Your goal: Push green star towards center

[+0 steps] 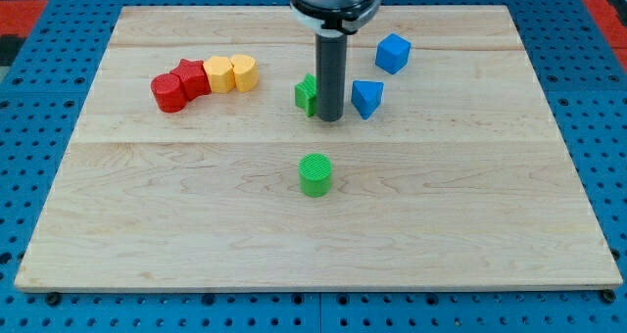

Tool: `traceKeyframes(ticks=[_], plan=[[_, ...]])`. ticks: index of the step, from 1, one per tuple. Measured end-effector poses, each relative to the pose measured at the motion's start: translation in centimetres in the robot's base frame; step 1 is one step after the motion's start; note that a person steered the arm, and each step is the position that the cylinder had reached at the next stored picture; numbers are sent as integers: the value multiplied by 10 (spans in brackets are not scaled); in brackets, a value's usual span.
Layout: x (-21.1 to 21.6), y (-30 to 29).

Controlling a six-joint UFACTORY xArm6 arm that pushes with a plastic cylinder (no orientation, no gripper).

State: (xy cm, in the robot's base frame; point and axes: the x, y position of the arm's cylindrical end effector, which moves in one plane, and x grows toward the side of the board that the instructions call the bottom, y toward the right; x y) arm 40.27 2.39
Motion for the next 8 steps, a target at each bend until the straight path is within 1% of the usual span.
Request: traceKeyframes(ticks=[1, 2, 3, 4, 5, 7, 8], plan=[[-7, 14], [-9, -14], [5, -25], [6, -40], [1, -48], [-26, -48], [-29, -44]])
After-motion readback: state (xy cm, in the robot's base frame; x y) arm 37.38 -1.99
